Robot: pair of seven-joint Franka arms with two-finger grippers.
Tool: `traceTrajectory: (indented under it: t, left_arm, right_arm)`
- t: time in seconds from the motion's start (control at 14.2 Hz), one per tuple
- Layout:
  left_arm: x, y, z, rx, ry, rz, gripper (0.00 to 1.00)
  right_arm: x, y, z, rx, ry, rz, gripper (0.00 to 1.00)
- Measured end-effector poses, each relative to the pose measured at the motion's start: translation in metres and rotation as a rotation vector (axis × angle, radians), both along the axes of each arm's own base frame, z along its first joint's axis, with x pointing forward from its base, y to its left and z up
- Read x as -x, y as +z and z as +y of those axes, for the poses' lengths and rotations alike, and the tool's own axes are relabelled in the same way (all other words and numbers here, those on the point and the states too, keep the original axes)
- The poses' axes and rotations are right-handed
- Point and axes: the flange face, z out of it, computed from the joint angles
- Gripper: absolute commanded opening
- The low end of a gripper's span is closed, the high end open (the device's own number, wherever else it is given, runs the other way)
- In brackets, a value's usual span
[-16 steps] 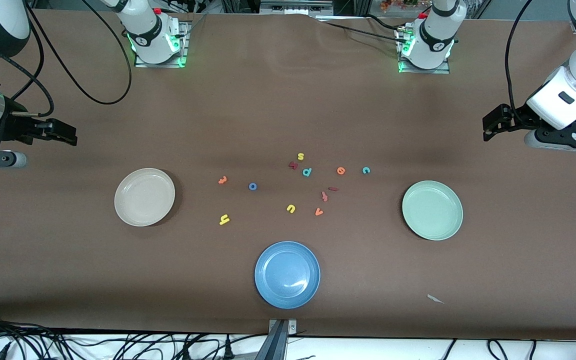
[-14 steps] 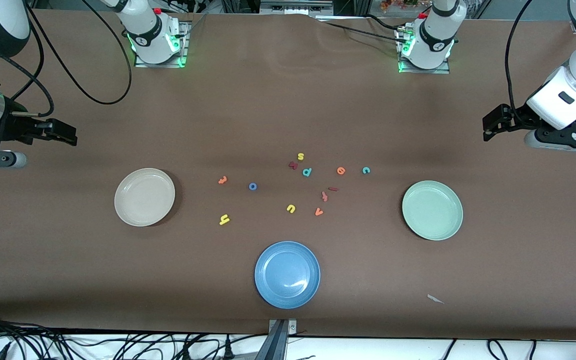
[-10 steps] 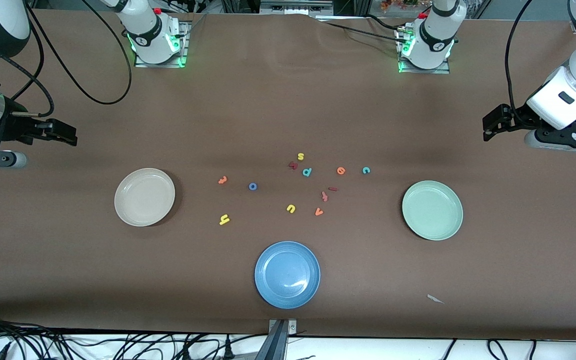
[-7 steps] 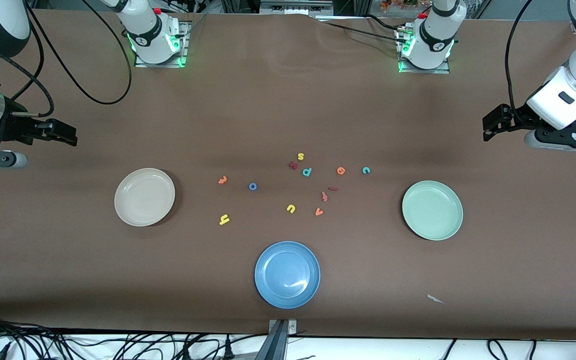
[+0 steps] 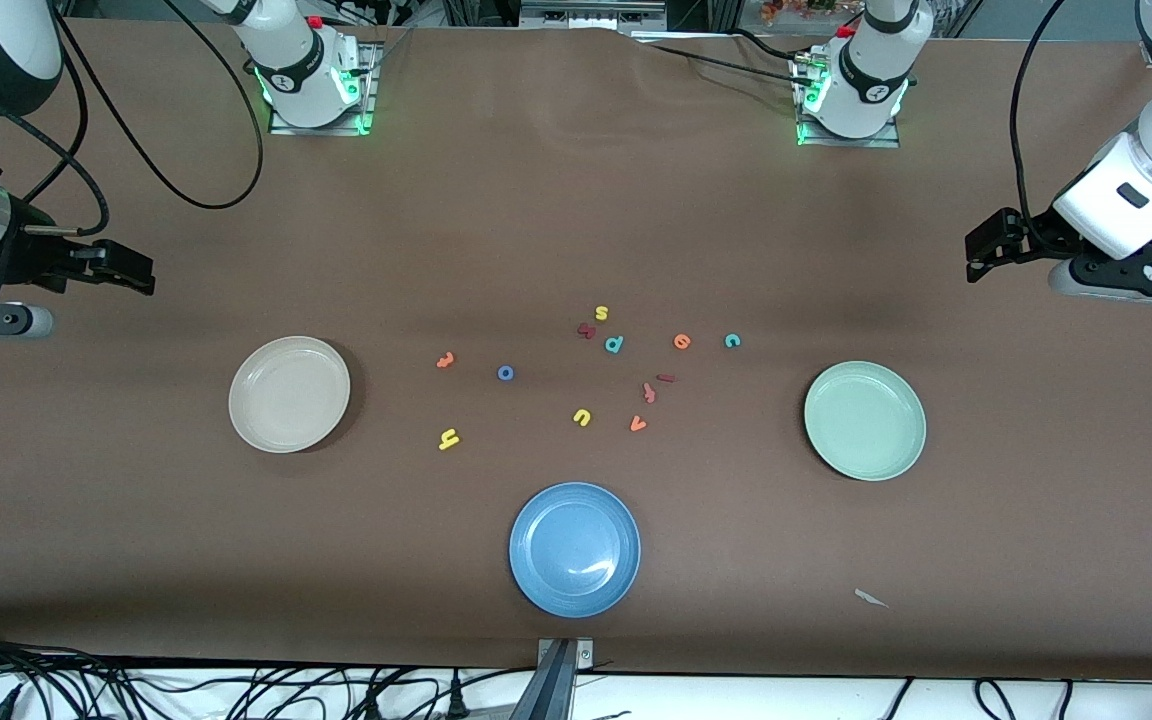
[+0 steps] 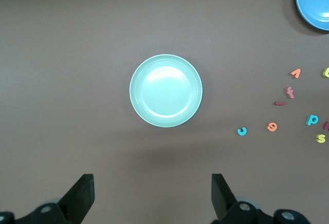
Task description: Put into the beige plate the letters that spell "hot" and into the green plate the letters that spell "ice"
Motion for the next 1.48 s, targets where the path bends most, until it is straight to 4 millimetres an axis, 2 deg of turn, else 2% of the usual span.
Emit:
traceTrajectory:
  t: [1.48]
  left_arm:
    - [0.0016,0.0003,-0.0016,-0.001,-0.003,0.012,1.00]
  right_arm:
    - [-0.0001,0.0004,0.0009,-0.002,0.001,-0.005,1.00]
